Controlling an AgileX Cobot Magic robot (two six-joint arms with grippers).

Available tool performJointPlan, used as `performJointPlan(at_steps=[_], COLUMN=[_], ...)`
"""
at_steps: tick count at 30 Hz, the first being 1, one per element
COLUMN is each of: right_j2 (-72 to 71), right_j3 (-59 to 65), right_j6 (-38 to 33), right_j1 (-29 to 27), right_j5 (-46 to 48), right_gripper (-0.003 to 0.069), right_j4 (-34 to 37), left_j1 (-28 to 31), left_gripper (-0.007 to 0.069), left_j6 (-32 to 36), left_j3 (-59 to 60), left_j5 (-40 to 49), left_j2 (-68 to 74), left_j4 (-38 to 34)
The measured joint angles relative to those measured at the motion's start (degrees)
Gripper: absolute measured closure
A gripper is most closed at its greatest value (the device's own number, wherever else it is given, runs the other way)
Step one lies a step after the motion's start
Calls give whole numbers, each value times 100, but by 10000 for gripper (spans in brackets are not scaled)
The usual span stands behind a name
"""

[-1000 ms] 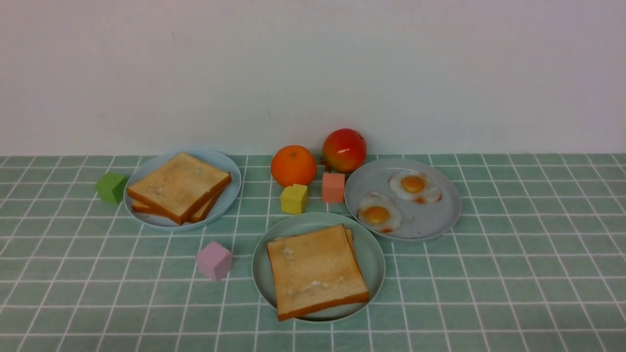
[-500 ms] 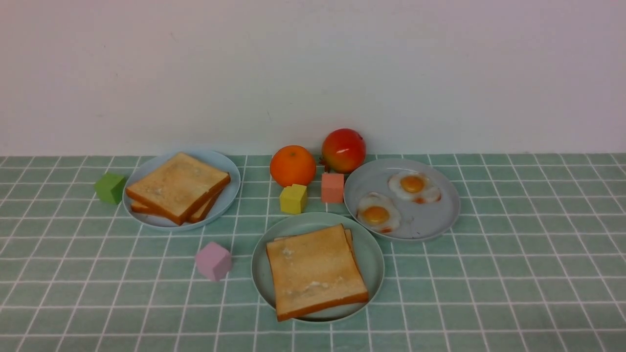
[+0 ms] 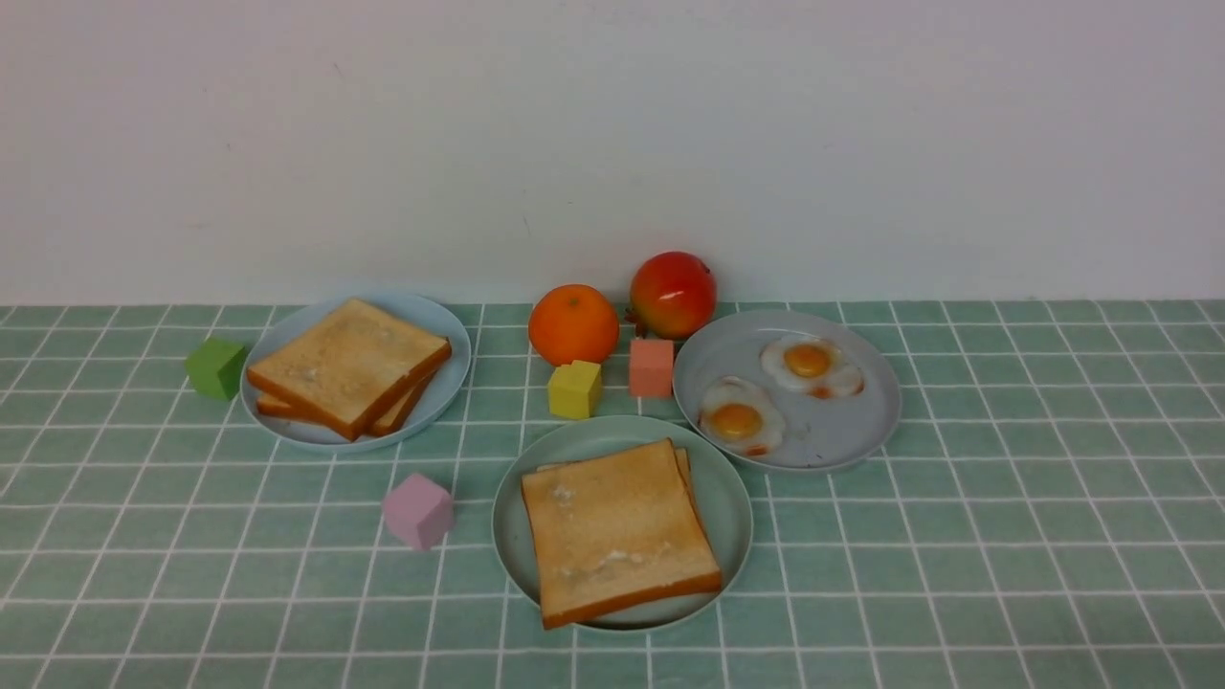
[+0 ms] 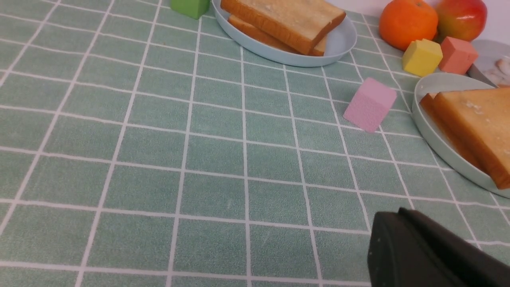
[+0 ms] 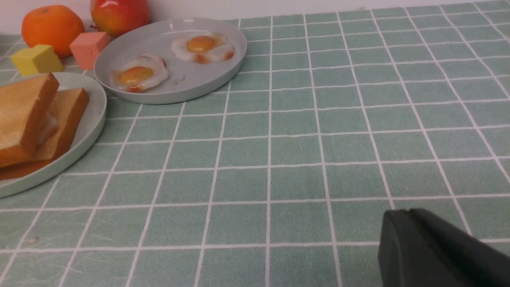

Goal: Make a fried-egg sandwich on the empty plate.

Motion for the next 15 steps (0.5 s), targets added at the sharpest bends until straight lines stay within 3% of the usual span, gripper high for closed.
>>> performJointPlan(at_steps=[15], right_j2=[0], right_j3=[0], right_j6=[0], right_j1=[0], right_j5=[0], right_gripper=[623], right_j4=[0], left_j1=[0], left_gripper=[634], left_j6=[-20], left_j3=[0], left_j5=[-11], left_j2=[0], left_j4=[0])
